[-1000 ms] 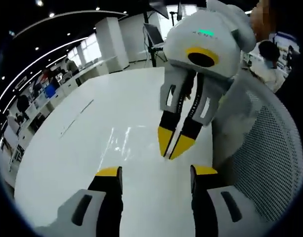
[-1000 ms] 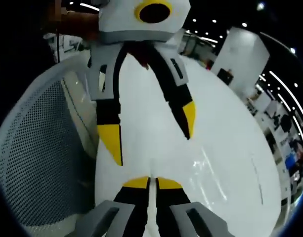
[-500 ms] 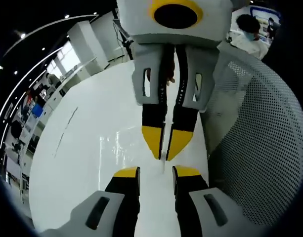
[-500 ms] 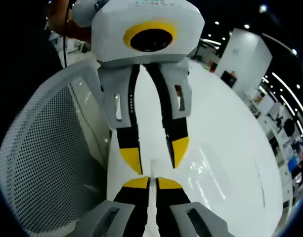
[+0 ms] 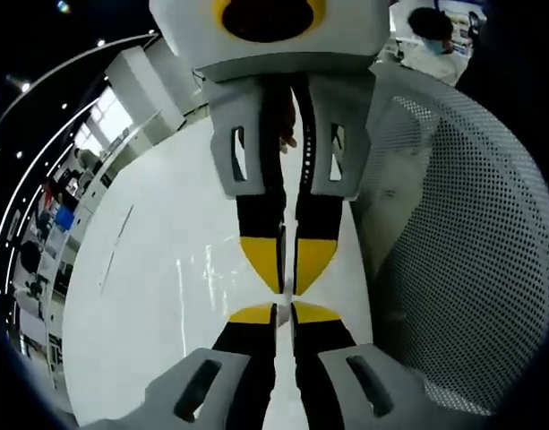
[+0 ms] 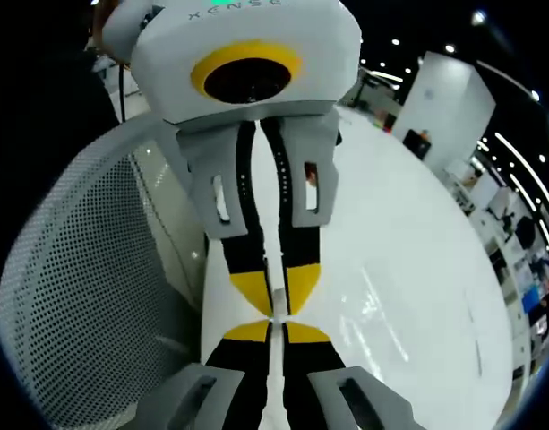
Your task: Open the resealable bag by pulling the two sides of the seal apart until the entire bag opening is separated and visibly accessible.
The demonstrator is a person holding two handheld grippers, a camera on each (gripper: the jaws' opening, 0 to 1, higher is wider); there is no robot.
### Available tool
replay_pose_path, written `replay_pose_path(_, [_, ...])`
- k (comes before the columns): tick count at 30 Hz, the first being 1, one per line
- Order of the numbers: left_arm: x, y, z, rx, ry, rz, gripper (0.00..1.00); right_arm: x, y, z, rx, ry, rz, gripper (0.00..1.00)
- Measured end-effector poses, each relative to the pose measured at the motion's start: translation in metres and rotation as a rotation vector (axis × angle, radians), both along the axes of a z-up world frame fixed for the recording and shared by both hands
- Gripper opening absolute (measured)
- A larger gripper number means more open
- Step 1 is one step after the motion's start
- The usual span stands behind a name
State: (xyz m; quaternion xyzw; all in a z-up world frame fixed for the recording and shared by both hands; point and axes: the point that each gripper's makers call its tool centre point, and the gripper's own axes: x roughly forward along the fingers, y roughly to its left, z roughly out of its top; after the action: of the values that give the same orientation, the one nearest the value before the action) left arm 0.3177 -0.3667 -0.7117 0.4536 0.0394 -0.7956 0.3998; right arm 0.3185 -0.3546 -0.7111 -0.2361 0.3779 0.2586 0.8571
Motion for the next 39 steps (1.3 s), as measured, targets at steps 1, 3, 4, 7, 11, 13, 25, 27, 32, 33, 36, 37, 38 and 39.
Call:
replay_pose_path(1, [-0.0001, 0.0, 0.0001, -0.002, -0.003, -0.004, 0.02, -0.0002, 0.0004, -0.0004, -0.001, 0.001, 0.0, 0.0])
replay_pose_path(3, [-0.0005, 0.0003, 0.0, -0.003, -0.001, -0.007, 0.01, -0.0004, 0.0012, -0.001, -0.003, 0.0, 0.001, 0.0])
replay_pose_path(4, [-0.0008, 0.0005, -0.0001, -0.004, 0.002, -0.01, 0.01, -0.0006, 0.0014, -0.0015, -0.005, 0.0, 0.002, 0.0])
replay_pose_path(7, [-0.001, 0.0008, -0.0017, -0.012, 0.011, -0.014, 0.0, -0.0002, 0.0002, -0.0023, -0.014, -0.002, -0.004, 0.0])
replay_pose_path(11, [-0.0023, 0.0004, 0.0001, -0.021, 0.05, 0.0, 0.0, -0.0018, -0.0035, -0.0076, -0.037, 0.004, -0.011, 0.0])
replay_pose_path(13, [-0.0021, -0.0005, 0.0029, -0.025, 0.074, 0.013, 0.0, -0.0028, -0.0056, -0.0099, -0.053, 0.003, -0.014, 0.0])
replay_pose_path(25, [-0.0032, 0.0031, -0.0007, -0.008, 0.095, 0.027, 0.0, -0.0022, -0.0029, -0.0101, -0.046, 0.002, -0.012, 0.0])
replay_pose_path(27, [-0.0019, 0.0033, -0.0012, 0.0, 0.085, 0.049, 0.0, -0.0013, -0.0012, -0.0095, -0.048, 0.002, -0.007, 0.0])
replay_pose_path(32, [-0.0022, 0.003, -0.0004, -0.003, 0.084, 0.062, 0.08, 0.0012, 0.0013, -0.0072, -0.048, -0.006, 0.001, 0.0])
replay_pose_path(33, [-0.0029, 0.0032, -0.0007, -0.003, 0.081, 0.054, 0.02, 0.0013, 0.0014, -0.0075, -0.05, -0.006, 0.004, 0.0])
replay_pose_path(36, [-0.0023, 0.0043, -0.0023, -0.005, 0.05, 0.037, 0.0, 0.001, 0.0011, -0.0074, -0.053, -0.006, 0.008, 0.0])
replay_pose_path(37, [-0.0027, 0.0041, -0.0023, -0.005, 0.053, 0.037, 0.0, 0.0011, 0.0012, -0.0073, -0.055, -0.007, 0.009, 0.0])
replay_pose_path(38, [-0.0036, 0.0043, -0.0023, -0.006, 0.052, 0.027, 0.0, -0.0002, 0.0017, -0.0078, -0.066, -0.003, 0.021, 0.0])
replay_pose_path(39, [-0.004, 0.0044, -0.0024, -0.006, 0.051, 0.022, 0.0, -0.0004, 0.0025, -0.008, -0.07, -0.002, 0.028, 0.0])
